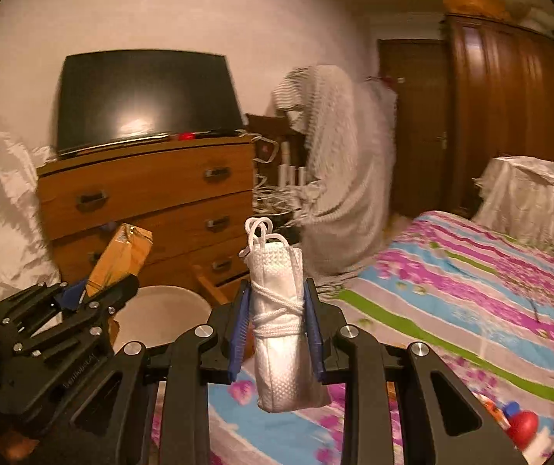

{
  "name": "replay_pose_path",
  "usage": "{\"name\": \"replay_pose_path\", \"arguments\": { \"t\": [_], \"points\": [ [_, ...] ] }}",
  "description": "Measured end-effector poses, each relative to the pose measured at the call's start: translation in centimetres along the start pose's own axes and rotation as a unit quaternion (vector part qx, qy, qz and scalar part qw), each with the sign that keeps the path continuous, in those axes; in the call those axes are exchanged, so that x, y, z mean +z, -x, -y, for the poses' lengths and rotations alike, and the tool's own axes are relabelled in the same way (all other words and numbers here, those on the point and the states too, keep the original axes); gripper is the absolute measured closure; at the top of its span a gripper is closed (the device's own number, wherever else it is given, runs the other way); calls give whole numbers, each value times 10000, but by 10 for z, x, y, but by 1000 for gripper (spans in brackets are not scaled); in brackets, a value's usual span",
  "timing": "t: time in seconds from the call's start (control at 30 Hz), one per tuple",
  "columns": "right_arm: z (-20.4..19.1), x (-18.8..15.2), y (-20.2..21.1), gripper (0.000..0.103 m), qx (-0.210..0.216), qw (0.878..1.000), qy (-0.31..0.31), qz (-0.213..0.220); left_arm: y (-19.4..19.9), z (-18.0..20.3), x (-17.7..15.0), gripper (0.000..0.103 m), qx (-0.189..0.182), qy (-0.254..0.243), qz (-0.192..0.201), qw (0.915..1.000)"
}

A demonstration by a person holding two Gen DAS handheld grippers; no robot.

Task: Collect trash
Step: 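Lift the gold box and white bundle and carry both toward the white basin, then lower the gold box and white bundle over the basin and open both tools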

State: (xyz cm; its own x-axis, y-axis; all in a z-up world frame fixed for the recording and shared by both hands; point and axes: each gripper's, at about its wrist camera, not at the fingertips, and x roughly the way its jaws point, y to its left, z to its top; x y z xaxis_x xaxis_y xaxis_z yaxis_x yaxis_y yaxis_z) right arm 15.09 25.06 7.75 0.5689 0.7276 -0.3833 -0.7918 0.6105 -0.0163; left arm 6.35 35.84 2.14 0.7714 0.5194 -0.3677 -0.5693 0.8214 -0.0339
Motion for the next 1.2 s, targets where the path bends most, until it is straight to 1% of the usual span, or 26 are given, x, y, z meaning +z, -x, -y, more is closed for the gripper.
{"name": "replay_pose_path", "arguments": {
  "t": [0.13, 0.23, 0.33, 0.47, 0.57, 0.73, 0.87, 0.97, 1.07, 1.2],
  "points": [
    [-32, 18, -37, 75, 300, 9992, 128, -212, -11, -29, 1, 78, 154, 110, -165, 9997],
    [-62, 26, -76, 75, 618, 9962, 211, -584, -27, -54, 1, 78, 227, 188, -382, 9988],
    [-74, 29, -110, 75, 874, 9914, 207, -947, -44, -76, -2, 77, 217, 269, -704, 9969],
    [-95, 31, -168, 75, 1236, 9797, 168, -1570, -68, -100, -10, 77, 159, 398, -1071, 9933],
    [-104, 24, -199, 75, 1382, 9707, 164, -1959, -86, -116, -16, 77, 111, 534, -1338, 9895],
    [-116, 11, -242, 75, 1481, 9563, 163, -2516, -107, -130, -25, 77, 59, 691, -1625, 9843],
    [-114, 2, -262, 75, 1440, 9502, 164, -2759, -121, -150, -32, 77, 139, 856, -1827, 9793],
    [-103, 3, -271, 75, 1355, 9505, 83, -2796, -127, -171, -38, 77, 288, 1009, -1931, 9755],
    [-95, 4, -276, 75, 1357, 9493, -4, -2835, -130, -184, -40, 77, 360, 1116, -1968, 9734],
    [-90, 1, -274, 75, 1412, 9469, -12, -2890, -132, -189, -41, 77, 391, 1123, -1981, 9729]
  ]
}}
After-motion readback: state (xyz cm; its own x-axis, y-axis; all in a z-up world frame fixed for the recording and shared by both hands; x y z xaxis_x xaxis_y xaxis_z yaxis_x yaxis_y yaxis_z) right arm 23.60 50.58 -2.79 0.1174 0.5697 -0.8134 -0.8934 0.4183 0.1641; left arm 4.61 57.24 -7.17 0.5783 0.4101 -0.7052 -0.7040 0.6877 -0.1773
